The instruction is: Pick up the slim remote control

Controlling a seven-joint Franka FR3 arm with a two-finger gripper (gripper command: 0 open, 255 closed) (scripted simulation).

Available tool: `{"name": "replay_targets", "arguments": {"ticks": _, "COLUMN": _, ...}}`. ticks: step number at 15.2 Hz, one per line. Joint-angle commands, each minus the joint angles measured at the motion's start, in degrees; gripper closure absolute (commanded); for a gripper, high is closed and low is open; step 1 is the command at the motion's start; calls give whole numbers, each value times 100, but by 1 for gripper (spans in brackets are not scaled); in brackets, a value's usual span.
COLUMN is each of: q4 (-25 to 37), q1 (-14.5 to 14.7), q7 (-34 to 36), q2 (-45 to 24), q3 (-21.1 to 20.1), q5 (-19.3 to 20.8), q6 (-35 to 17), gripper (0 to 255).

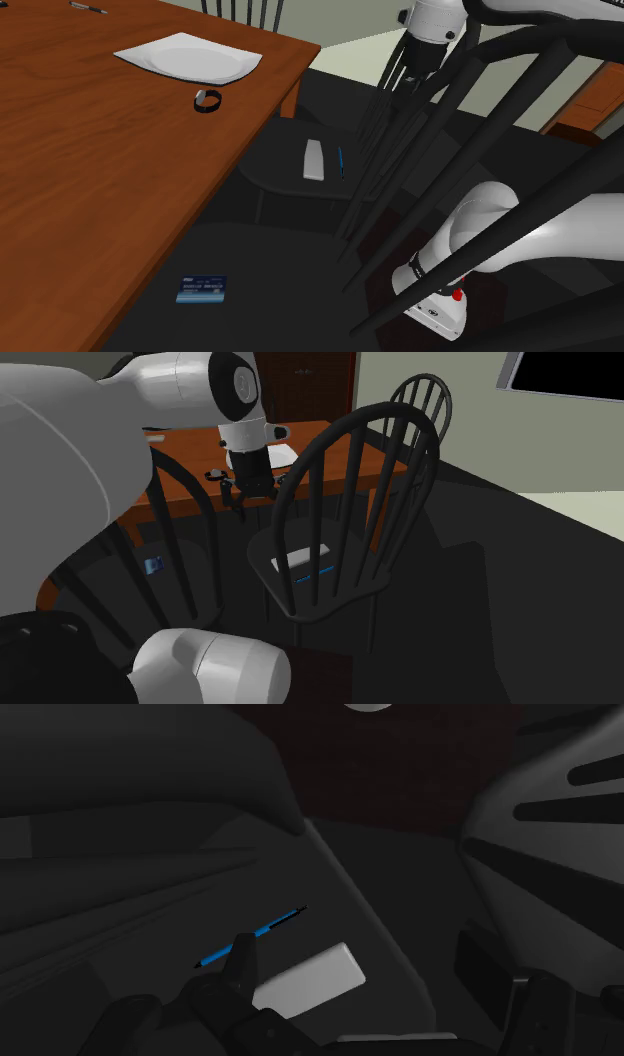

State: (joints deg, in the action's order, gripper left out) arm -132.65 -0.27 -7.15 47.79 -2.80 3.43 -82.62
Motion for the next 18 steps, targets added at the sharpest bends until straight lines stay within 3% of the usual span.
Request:
{"name": "replay_targets", "arguments": {"ticks": 1, "q4": 0, "q1": 0, "q7": 0, "q2": 0, "q3": 0, "q5": 0, "q6": 0, "gripper": 0}}
{"name": "replay_targets", "arguments": {"ticks": 9, "q4": -516, "q1": -529, "q7": 1752, "q2": -1024, "q3": -420, "q5": -407, "q6": -1554, "gripper": 0}}
{"name": "replay_targets", "arguments": {"ticks": 18, "q4": -516, "q1": -1193, "q7": 3577, "q2": -2638, "q3": -815, "q5": -605, "q6": -3240, "gripper": 0}}
